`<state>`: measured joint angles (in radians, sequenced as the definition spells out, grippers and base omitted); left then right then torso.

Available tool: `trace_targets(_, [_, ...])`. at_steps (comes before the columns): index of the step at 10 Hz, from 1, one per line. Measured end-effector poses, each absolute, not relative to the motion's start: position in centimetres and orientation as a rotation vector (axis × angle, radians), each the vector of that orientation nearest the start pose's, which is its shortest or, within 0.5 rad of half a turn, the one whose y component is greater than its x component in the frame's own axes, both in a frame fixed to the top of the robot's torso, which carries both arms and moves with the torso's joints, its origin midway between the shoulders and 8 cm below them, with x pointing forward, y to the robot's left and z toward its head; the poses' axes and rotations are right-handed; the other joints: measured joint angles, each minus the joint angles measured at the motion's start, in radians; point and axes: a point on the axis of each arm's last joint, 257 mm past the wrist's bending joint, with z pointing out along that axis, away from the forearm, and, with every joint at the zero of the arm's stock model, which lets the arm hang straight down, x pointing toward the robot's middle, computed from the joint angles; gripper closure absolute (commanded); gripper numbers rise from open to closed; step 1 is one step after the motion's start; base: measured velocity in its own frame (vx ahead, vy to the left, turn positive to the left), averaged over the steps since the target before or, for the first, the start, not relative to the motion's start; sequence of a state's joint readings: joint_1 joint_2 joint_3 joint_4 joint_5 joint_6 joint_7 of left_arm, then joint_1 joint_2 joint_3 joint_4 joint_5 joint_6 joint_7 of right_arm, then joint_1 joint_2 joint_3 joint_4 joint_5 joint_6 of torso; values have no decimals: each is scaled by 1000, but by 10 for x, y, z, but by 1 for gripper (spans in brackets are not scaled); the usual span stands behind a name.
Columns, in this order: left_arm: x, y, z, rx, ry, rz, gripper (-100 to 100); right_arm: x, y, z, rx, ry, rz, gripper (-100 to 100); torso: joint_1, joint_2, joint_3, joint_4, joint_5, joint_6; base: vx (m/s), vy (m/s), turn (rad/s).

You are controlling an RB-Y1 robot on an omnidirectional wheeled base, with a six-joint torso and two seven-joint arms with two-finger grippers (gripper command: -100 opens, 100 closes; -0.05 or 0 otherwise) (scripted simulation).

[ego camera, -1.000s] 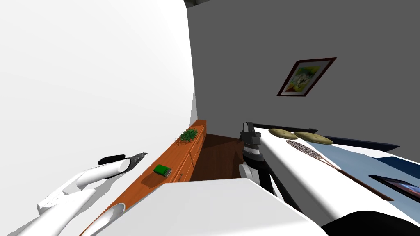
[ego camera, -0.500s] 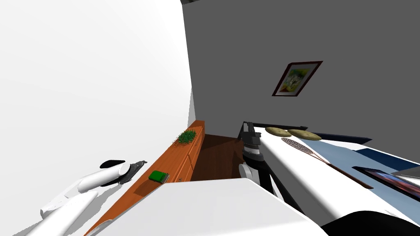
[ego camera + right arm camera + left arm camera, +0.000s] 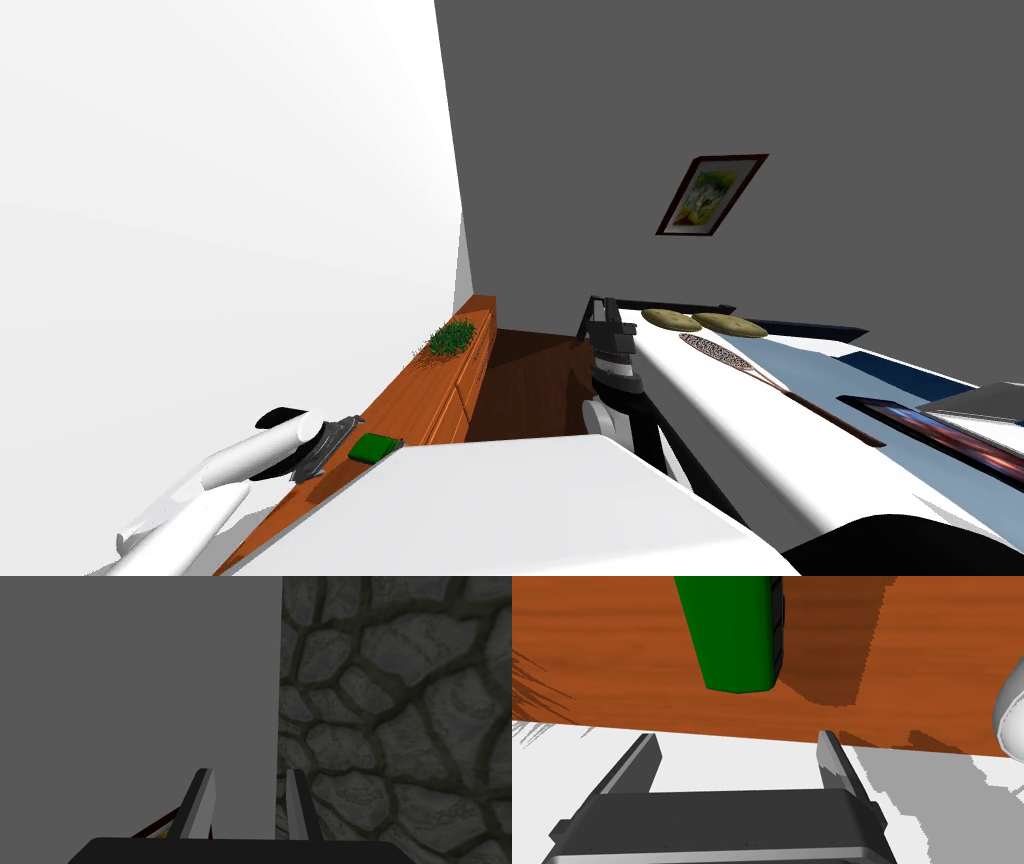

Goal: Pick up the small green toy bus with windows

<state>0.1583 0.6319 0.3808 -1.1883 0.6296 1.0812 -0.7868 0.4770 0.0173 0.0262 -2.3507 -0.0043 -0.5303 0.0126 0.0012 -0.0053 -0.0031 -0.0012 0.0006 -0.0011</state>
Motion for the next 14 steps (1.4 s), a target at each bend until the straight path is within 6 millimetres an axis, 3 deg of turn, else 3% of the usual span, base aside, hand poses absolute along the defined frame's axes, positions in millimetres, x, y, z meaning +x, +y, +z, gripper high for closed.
trace_targets(3, [206, 557, -496, -1875, 2318, -23, -100, 325, -267, 68, 573, 511, 1353, 0, -1, 0, 0, 0, 0, 0, 64, 16, -48])
trace_targets(5, [179, 526, -523, -1921, 2379, -48, -100, 325, -267, 68, 573, 511, 1353, 0, -2, 0, 0, 0, 0, 0, 45, 2, -32])
trace_targets(6, [178, 524, -524, -1923, 2384, -49, 0, 325, -267, 68, 573, 511, 1353, 0, -2, 2, 1, 0, -1, 0, 5, 0, 1])
trace_targets(7, [178, 524, -524, -1923, 2383, -49, -100, 325, -267, 68, 573, 511, 1353, 0, -2, 3, 2, 1, -1, 0, -30, 21, -70])
trace_targets(14, [199, 499, -537, -1971, 2342, -49, -100, 325, -267, 68, 573, 511, 1353, 0, 2, 9, 5, 2, 0, 0, -66, 55, -79])
